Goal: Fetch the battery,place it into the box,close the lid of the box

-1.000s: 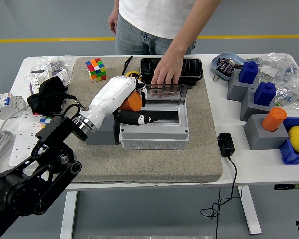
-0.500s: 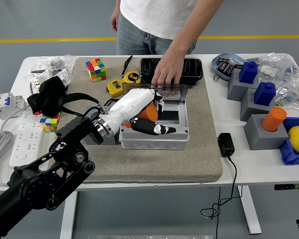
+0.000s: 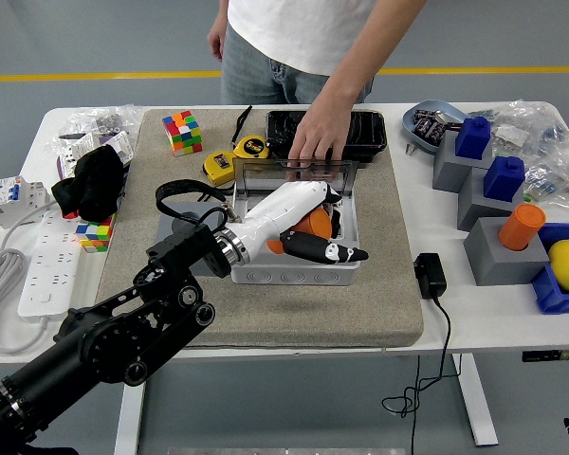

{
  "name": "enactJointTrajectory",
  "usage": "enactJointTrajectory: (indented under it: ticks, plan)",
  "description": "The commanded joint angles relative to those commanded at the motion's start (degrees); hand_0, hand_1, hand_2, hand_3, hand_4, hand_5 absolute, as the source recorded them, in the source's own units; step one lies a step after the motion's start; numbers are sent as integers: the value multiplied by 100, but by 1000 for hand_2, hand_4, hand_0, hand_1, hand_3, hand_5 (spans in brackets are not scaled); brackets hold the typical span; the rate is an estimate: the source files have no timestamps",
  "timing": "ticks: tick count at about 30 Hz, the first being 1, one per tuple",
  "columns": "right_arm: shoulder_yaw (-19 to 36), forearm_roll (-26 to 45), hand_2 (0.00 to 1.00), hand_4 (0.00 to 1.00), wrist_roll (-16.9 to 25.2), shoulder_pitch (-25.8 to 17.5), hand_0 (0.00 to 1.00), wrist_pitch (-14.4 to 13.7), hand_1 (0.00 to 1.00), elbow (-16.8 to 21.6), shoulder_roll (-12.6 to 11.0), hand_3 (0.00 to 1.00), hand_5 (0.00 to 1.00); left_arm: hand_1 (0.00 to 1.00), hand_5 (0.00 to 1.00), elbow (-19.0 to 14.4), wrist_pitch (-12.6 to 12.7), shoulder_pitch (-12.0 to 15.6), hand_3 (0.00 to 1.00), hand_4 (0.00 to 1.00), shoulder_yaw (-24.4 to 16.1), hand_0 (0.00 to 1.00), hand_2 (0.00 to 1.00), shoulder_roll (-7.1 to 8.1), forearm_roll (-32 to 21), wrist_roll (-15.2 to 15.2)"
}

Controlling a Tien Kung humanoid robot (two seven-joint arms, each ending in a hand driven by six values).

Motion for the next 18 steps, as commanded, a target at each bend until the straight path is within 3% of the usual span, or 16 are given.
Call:
enactJointTrajectory:
  ticks: [9,18]
  plan:
    - [-11,2,865,998,-14,10,911,-8,897,0,-9,870,998,2,580,504,163,-253,2,980,-87,35,2,-10,241,-135]
    - [-48,55,865,998,3,26,910,-12,897,0,6,869,998,2,582,671,258,-335,2,982,-142,35,2,-10,399,-182]
